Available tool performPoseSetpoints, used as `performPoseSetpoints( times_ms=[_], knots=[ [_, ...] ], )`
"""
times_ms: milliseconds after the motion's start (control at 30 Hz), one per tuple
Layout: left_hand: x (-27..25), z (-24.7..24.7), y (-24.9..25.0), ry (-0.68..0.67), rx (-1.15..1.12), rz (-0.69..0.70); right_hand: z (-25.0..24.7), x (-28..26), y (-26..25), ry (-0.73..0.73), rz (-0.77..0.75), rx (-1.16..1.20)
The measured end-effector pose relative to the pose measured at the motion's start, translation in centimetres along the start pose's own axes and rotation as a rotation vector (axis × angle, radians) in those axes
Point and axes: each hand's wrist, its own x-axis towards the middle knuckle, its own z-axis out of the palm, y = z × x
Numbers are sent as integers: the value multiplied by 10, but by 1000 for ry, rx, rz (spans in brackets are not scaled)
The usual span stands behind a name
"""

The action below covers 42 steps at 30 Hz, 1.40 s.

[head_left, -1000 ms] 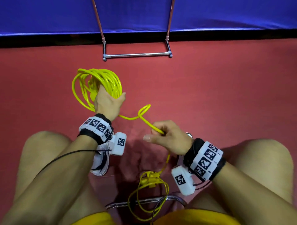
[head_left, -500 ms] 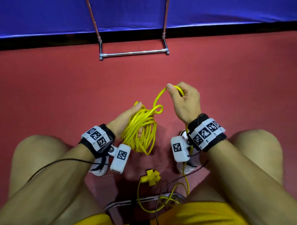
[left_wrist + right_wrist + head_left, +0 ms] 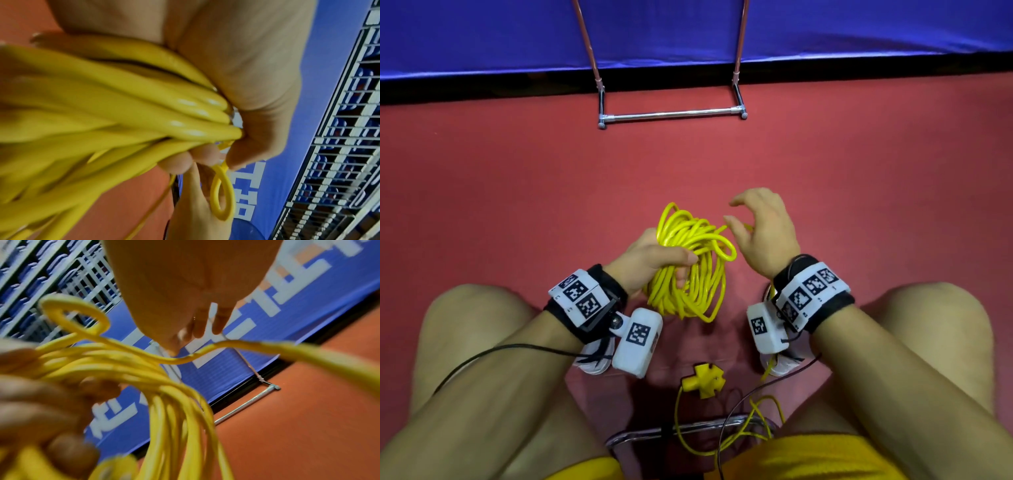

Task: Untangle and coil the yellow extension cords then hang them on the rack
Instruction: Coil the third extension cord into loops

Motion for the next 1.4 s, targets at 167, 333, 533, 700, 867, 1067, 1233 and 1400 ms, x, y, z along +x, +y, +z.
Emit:
performPoseSetpoints(
  times_ms=[167,333,533,700,867,1067,1233,1400],
  knots=[
    [6,3,0,194,-163,-53,16,-24,-28,-21,-118,178],
    [11,4,-3,292,-148,-50,12,-29,-57,-49,248,652],
    [14,6,-2,284,-47,2,8,-22,-63,-77,487,1070],
    [18,10,-2,386,52,13,18,-15,-53,-120,697,1224],
    [26,13,0,490,147,25,6,-3,-54,-135,828,1327],
    [27,13,2,505,331,33,3,2,-46,10,757,1306],
    [26,12,2,506,378,53,-5,7,-33,-140,566,974],
    [33,-3,2,652,294,-1,-19,3,-24,-313,477,844]
  ],
)
